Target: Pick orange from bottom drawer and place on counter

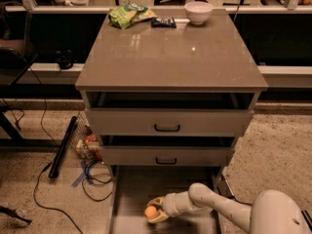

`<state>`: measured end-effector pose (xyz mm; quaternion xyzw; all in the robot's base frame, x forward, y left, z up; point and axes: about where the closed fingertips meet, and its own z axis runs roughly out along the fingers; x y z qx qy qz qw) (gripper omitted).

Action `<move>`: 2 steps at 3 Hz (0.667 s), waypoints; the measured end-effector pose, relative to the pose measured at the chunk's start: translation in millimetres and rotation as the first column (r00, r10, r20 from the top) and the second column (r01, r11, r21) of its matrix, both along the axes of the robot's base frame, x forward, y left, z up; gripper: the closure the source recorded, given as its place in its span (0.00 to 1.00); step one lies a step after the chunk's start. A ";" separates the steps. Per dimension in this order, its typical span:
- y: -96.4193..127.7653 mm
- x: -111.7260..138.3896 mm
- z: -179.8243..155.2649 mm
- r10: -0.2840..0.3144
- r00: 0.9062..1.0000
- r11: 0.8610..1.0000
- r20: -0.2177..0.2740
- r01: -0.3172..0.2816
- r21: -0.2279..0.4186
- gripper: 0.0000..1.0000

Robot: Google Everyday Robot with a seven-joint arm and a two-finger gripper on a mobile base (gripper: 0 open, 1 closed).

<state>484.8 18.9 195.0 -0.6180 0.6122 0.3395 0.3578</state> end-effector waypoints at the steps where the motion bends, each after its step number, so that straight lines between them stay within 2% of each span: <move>1: 2.1 -0.1 -0.7 0.002 1.000 1.000 -0.001 -0.002 -0.001 1.00; 2: 1.0 -2.1 9.6 0.011 1.000 1.000 0.011 -0.011 0.015 1.00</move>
Offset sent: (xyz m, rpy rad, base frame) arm -0.0015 -0.0054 0.0243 0.0307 -0.0320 0.0156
